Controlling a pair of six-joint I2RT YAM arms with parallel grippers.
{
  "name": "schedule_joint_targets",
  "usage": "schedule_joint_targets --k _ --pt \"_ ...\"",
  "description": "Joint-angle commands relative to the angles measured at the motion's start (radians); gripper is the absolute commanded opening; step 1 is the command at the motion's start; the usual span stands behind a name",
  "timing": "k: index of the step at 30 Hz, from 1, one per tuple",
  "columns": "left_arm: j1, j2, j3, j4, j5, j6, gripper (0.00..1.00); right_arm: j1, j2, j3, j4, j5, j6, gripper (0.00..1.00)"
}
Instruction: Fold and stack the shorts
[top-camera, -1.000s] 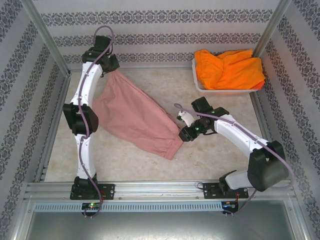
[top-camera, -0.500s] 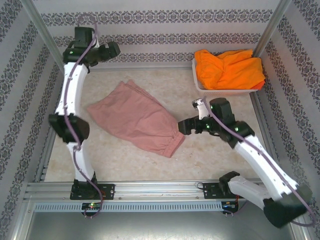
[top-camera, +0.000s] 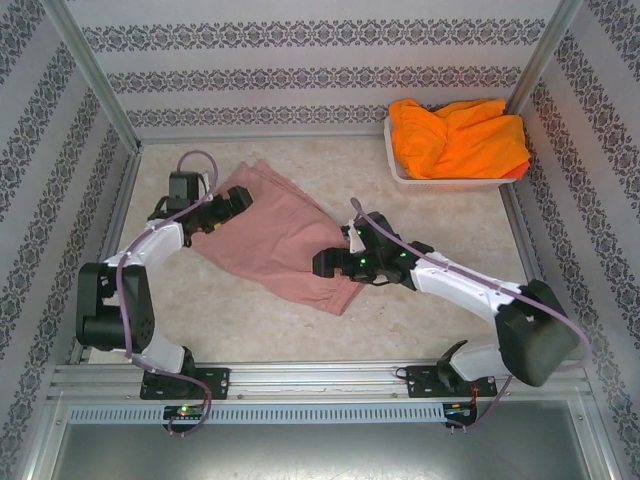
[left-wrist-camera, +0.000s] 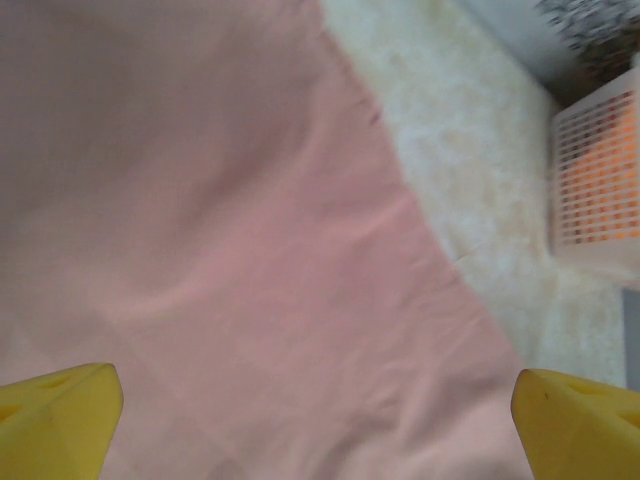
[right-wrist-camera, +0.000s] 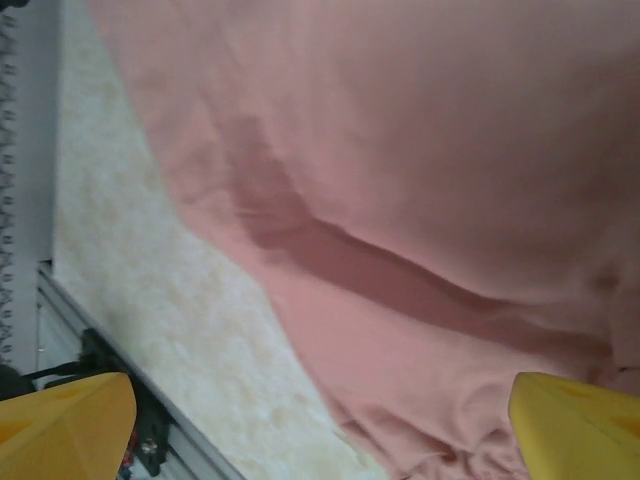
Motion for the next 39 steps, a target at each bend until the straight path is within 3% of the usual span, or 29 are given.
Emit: schedule_joint_targets --k 1,11,16,20,22,26,32,37,39 --pt "-0.002 0.012 -0.056 0.196 0.008 -0.054 1.0 -0.026 0.055 0.006 -0.052 0.025 -0.004 0.96" --pt "-0.023 -0.042 -0.287 0.201 -0.063 -0.078 1.0 -0.176 0.269 0.131 -0.211 0.02 -0.22 0.96" --pt "-0.116 -0.172 -0.431 0.112 -0.137 -0.123 1.0 -0.221 0.421 0.32 -0.36 0.088 -0.432 0.98" --pt "-0.215 -0.379 -0.553 0.066 -0.203 -0.215 1.0 -0.259 0.467 0.462 -0.46 0.123 -0.547 0.98" --pt "-0.215 -0.497 -0.532 -0.022 -0.222 -0.215 1.0 -0.263 0.439 0.499 -0.495 0.126 -0.61 0.98" --pt "-0.186 -0.646 -0.311 -0.279 -0.323 -0.067 1.0 -0.259 0.3 0.504 -0.524 0.121 -0.644 0.98" --pt "0.074 -0.45 -0.026 -0.371 -0.128 0.101 1.0 -0.19 0.126 0.396 -0.375 -0.022 -0.499 0.98" --pt "0.15 -0.18 0.126 -0.392 -0.088 0.203 1.0 -0.12 0.116 0.301 -0.247 -0.051 -0.379 0.98" --pt "0.182 -0.1 0.146 -0.356 -0.068 0.202 0.94 -0.113 0.132 0.278 -0.238 -0.036 -0.367 0.98"
